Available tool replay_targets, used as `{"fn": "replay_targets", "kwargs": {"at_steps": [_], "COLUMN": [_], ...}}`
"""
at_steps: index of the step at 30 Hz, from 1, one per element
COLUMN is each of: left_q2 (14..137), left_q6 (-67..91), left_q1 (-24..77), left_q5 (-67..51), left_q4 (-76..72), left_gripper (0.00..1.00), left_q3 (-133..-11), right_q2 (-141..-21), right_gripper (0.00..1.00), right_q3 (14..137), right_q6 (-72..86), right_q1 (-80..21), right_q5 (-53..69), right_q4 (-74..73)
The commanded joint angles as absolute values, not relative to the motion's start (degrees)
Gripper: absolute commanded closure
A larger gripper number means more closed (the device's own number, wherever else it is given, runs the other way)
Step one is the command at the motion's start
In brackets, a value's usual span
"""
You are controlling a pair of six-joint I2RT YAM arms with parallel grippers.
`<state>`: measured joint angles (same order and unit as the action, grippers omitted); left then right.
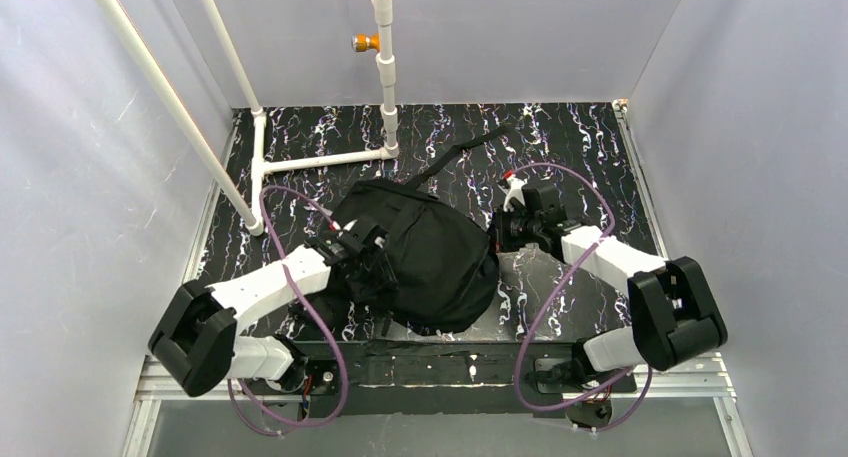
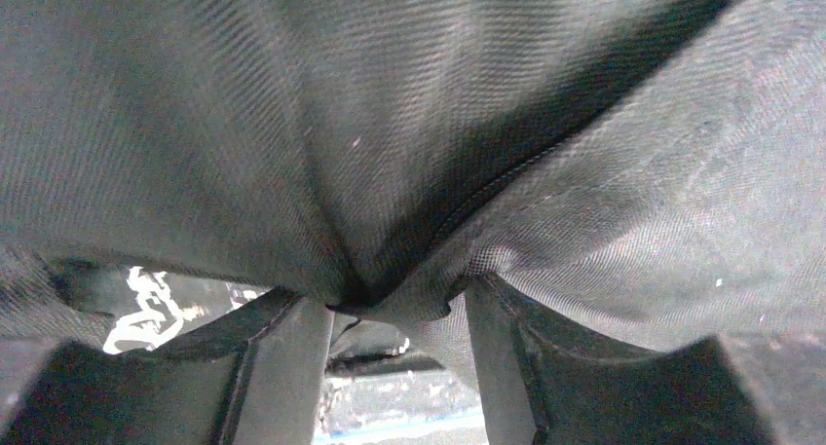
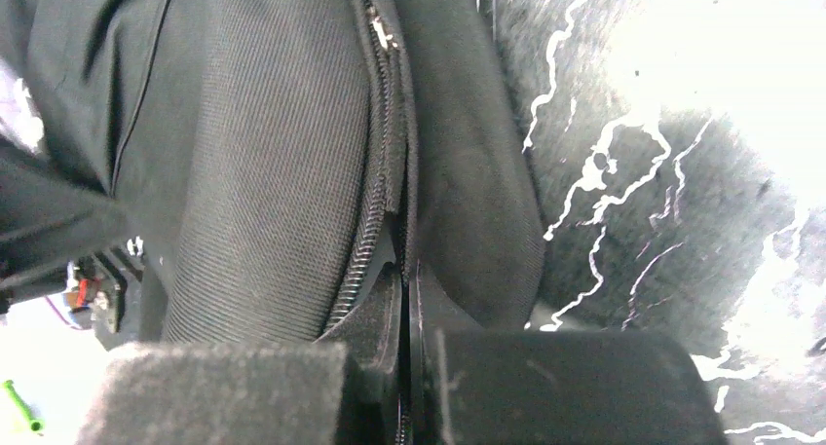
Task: Pack the student bag
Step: Adjust the student bag at the center of the board.
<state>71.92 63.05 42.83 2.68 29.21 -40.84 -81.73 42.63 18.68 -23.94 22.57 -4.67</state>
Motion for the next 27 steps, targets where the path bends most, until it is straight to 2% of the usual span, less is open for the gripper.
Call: {"fn": "replay_targets", "kwargs": {"at_steps": [1, 6, 7, 10, 12, 14, 17, 19, 22, 27], "left_q2": [75.56, 75.27, 74.52, 71.1, 68.3, 65.8, 62.91, 61.31, 61.18, 68.85], "left_q6": [54.37, 49.04, 48.13, 45.88, 44.7, 43.33, 41.33, 38.04, 30.6, 20.26], "left_q1": [34.03, 28.42, 28.32, 28.3, 28.31, 28.31, 29.29, 32.79, 45.05, 57.73], "left_q5": [8.29, 5.79, 4.28, -4.03, -9.34, -14.88, -21.96, -19.99, -8.64, 5.96], "left_q4": [23.77, 25.1, 25.62, 25.63, 25.58, 26.07, 26.28, 26.59, 27.43, 21.08], "left_gripper": [0.52, 0.48, 0.44, 0.35, 0.33, 0.33, 0.32, 0.26, 0.13, 0.1], "left_q3": [-45.66, -47.19, -47.28, -45.97, -44.88, -45.16, -46.76, -49.14, -54.4, -57.98], "right_q2": [-76.01, -70.89, -70.19, -69.79, -69.59, -69.36, -69.43, -69.23, -69.08, -69.83], "right_gripper": [0.99, 0.99, 0.95, 0.75, 0.61, 0.54, 0.51, 0.5, 0.48, 0.46], "right_q3": [35.96, 32.71, 33.76, 38.45, 41.07, 42.49, 44.01, 44.38, 44.96, 45.13], "right_q6": [26.67, 30.01, 28.59, 23.85, 21.29, 19.77, 18.2, 18.02, 18.63, 22.63], "right_q1": [-24.2, -25.22, -25.22, -25.22, -25.22, -25.22, -25.22, -25.22, -25.22, -25.31], "right_q5": [25.92, 25.59, 24.22, 20.26, 16.59, 14.73, 13.79, 14.0, 15.12, 19.1], "right_q4": [2.27, 3.16, 0.85, -8.59, -13.28, -16.03, -18.62, -18.94, -18.29, -14.7]}}
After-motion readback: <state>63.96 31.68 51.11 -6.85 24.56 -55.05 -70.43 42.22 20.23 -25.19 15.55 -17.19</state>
